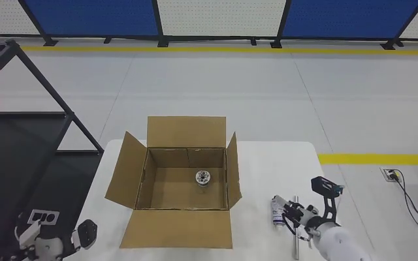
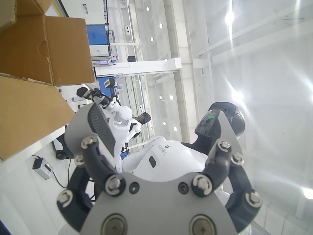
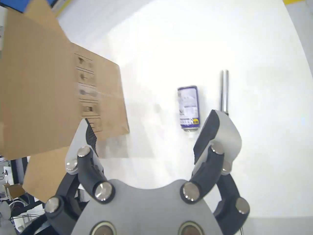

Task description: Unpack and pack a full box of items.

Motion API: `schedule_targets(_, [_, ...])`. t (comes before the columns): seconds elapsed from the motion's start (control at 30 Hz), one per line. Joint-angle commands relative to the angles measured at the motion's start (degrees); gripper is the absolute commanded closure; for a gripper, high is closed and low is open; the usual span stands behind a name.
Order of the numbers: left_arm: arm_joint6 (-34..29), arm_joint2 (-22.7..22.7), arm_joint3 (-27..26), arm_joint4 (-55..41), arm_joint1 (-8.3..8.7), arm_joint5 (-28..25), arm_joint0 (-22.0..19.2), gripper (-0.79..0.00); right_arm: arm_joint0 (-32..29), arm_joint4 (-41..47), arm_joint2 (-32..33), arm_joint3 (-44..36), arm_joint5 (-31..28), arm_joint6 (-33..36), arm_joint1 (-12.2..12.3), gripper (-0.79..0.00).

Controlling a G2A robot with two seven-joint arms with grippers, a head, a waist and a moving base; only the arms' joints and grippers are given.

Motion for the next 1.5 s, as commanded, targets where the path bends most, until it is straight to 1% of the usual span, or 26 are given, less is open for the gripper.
schedule_targets(0.0, [0.1, 0.2, 0.0, 0.1, 0.04, 0.1, -0.1, -0.785, 0.1, -0.9, 1.3, 1.2, 1.1, 2.5, 0.3, -0.785])
schedule_targets(0.03, [0.0, 0.2, 0.0, 0.1, 0.07, 0.2, -0.1, -0.785, 0.4, -1.4, 1.6, 1.8, 1.4, 3.8, 0.4, -0.785])
schedule_targets(0.07, [0.0, 0.3, 0.0, 0.1, 0.09, 0.2, -0.2, -0.785, 1.0, -2.5, 2.0, 2.4, 2.9, 4.5, 0.5, -0.785])
schedule_targets(0.23, [-0.1, 0.2, -0.1, 0.1, 0.17, -0.2, -0.1, -0.785, 1.0, -2.5, 2.0, 2.4, 2.9, 4.5, 0.5, -0.785])
schedule_targets(0.47, [0.1, -1.6, 0.4, -1.9, 0.08, -1.4, 1.2, -0.785, 1.0, -2.5, 2.0, 2.4, 2.9, 4.5, 0.5, -0.785])
schedule_targets(0.5, [0.3, -1.9, 0.5, -2.3, 0.06, -1.6, 1.5, -0.785, 0.7, -3.2, 1.8, 2.7, 2.3, 2.9, 0.5, -0.785])
schedule_targets(0.57, [0.5, -2.6, 0.8, -3.1, 0.04, -1.7, 1.8, -0.785, 0.8, -7.8, -0.3, 2.8, 0.2, 0.5, 0.8, -0.785])
schedule_targets(0.63, [0.7, -3.3, 1.2, -3.6, 0.04, -1.6, 1.9, -0.785, 0.7, -12.8, -1.7, 2.5, -3.4, -0.6, 1.2, -0.785])
schedule_targets(0.7, [0.9, -3.7, 1.3, -3.8, 0.05, -1.9, 1.8, -0.785, 0.6, -20.3, -3.1, 2.1, -5.8, 0.5, 1.6, -0.785])
schedule_targets(0.77, [0.8, -3.8, 1.3, -4.0, 0.06, -1.8, 1.9, -0.785, 1.0, -25.9, -5.0, 2.0, -8.9, 2.9, 1.9, -0.785])
schedule_targets(0.83, [0.4, -4.0, 0.9, -4.0, 0.07, -1.9, 2.0, -0.785, 2.0, -29.6, -5.6, 2.5, -9.2, 5.3, 2.0, -0.785])
schedule_targets(0.87, [0.3, -4.0, 0.7, -4.1, 0.06, -2.0, 2.1, -0.785, 2.6, -30.6, -6.0, 3.0, -10.8, 6.1, 2.1, -0.785])
schedule_targets(0.93, [0.3, -4.0, 0.4, -4.2, 0.03, -2.2, 2.2, -0.785, 3.7, -31.0, -5.2, 4.4, -10.6, 7.5, 2.2, -0.785])
schedule_targets(1.03, [0.3, -3.9, 0.0, -4.2, -0.01, -2.3, 2.4, -0.785, 5.9, -30.1, -4.2, 8.6, -13.7, 10.0, 2.4, -0.785])
schedule_targets(1.1, [0.4, -3.8, -0.1, -4.1, -0.02, -2.3, 2.5, -0.785, 7.4, -31.3, -3.6, 11.7, -14.6, 10.4, 2.6, -0.785])
schedule_targets(1.23, [0.6, -3.6, 0.0, -4.2, -0.01, -2.1, 2.3, -0.785, 9.3, -29.2, -2.6, 17.1, -15.5, 11.4, 2.7, -0.785])
schedule_targets(1.47, [1.1, -3.2, -0.2, -3.2, 0.06, -2.1, 1.9, -0.785, 9.7, -30.2, -2.5, 17.9, -16.1, 11.4, 2.8, -0.785])
